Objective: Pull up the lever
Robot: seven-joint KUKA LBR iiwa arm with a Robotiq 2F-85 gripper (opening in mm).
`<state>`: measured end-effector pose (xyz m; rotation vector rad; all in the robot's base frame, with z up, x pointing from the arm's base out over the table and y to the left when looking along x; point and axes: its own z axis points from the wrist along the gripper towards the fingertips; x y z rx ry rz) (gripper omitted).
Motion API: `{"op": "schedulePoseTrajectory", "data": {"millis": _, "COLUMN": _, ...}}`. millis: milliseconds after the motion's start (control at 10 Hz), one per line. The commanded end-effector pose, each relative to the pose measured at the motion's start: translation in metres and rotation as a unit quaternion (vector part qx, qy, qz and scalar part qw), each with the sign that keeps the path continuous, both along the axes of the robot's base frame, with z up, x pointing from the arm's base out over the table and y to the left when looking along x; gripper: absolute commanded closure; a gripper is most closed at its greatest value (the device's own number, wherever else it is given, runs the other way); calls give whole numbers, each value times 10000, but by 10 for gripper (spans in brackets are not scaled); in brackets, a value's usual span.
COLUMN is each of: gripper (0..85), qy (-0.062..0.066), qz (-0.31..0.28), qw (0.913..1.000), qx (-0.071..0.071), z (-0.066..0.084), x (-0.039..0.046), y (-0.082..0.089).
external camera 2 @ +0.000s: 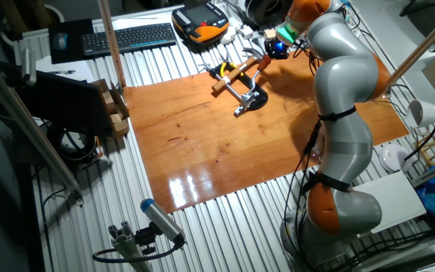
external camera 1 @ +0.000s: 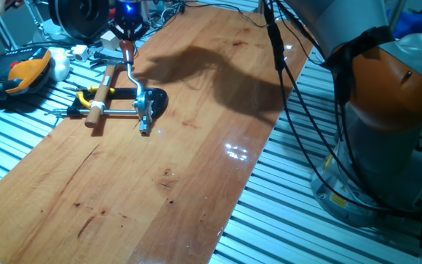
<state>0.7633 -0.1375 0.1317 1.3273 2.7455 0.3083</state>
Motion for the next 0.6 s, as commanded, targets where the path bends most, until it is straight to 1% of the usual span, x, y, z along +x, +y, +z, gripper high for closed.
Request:
{"op": "schedulePoseTrajectory", "data": {"millis": 0, "gripper": 850, "qy": 13, "qz": 10, "qw": 10000, "qx": 7, "z": 2, "x": -1, "y": 5}}
{"op": "schedulePoseTrajectory", "data": {"millis": 300, "gripper": 850, "qy": 76, "qz": 50, "qw": 10000, "qx": 18, "z": 49, "x": -5, "y": 24}}
{"op": "schedulePoseTrajectory", "data": {"millis": 500, "gripper": 850, "qy": 144, "qz": 61, "qw": 9999, "qx": 25, "z": 84, "x": -12, "y": 47}}
